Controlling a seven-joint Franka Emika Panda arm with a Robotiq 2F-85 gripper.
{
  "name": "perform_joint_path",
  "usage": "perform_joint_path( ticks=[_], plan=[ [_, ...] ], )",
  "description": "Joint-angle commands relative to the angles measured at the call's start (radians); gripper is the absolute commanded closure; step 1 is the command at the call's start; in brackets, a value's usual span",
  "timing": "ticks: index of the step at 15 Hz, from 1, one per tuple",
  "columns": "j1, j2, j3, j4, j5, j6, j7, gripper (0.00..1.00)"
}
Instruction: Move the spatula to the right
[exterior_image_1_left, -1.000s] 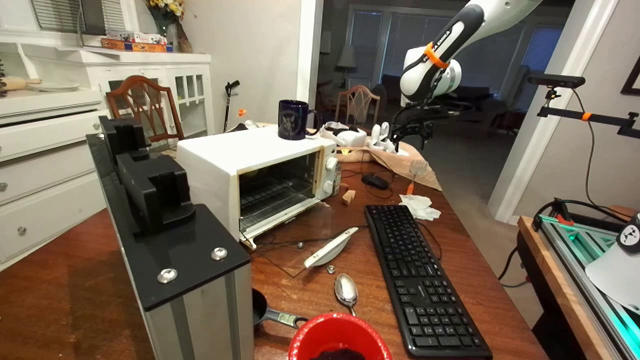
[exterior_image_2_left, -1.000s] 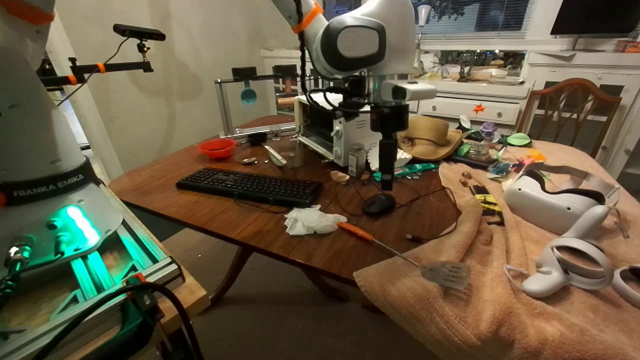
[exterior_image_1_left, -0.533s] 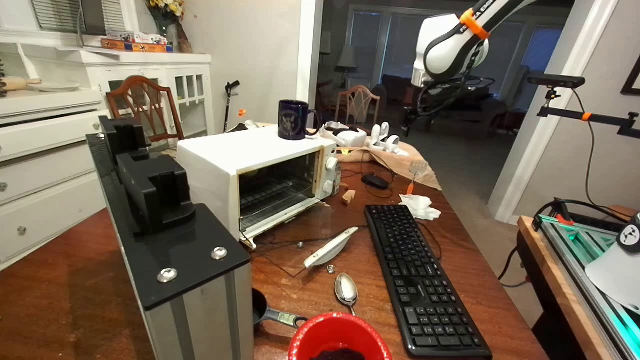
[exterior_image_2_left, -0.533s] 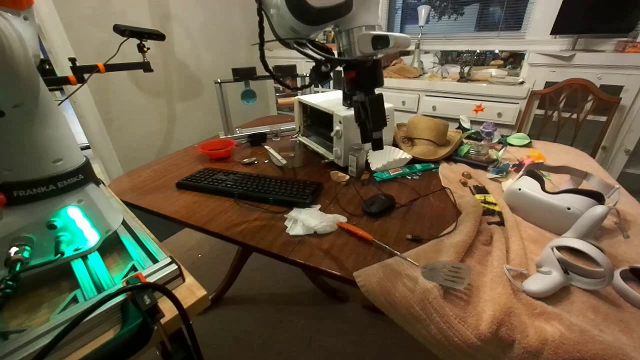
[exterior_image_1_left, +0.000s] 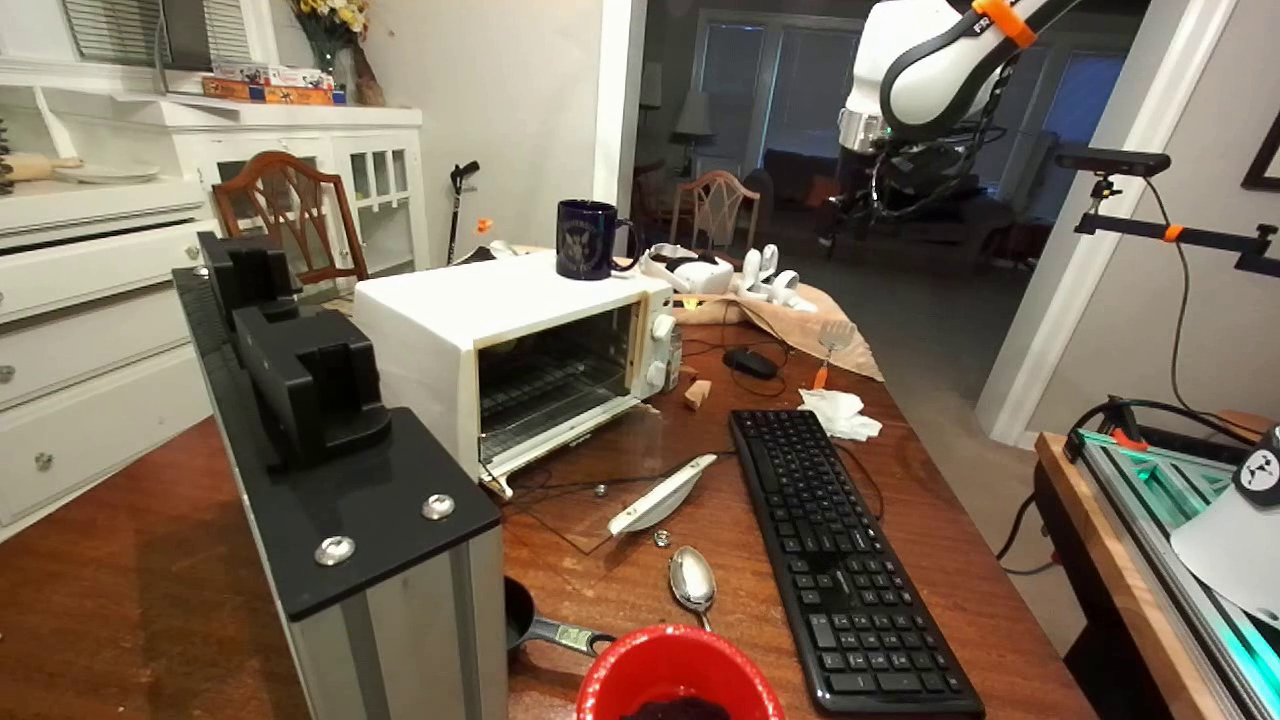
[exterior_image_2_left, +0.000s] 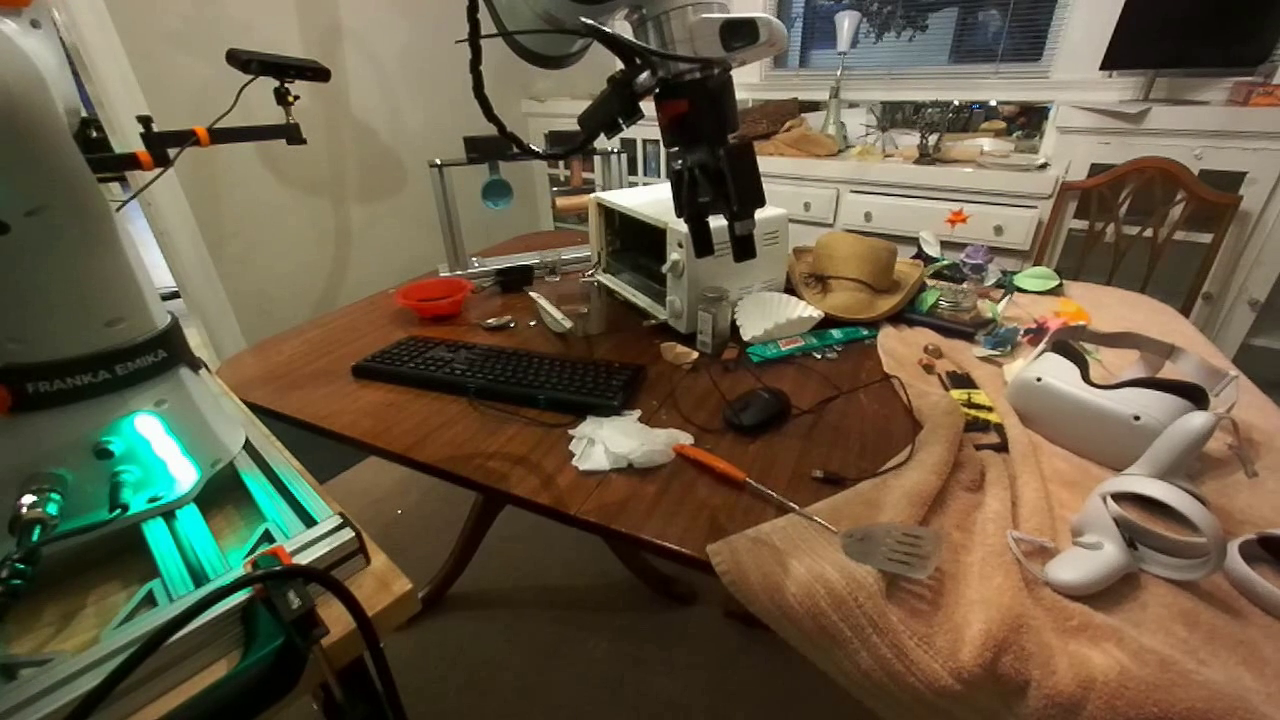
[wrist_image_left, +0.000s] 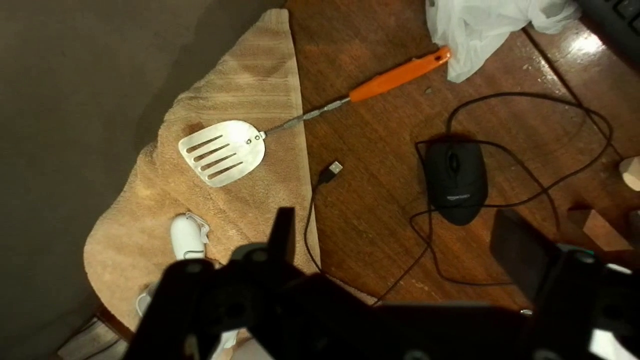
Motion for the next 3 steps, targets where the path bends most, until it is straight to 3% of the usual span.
perform_joint_path(
  ticks=[1,3],
  plan=[
    [-0.029,0.000,0.028,0.004,-0.003,-0.004,-0.001,0.00],
    [-0.029,0.000,0.029,0.003,-0.004,-0.004,-0.002,0.00]
  ],
)
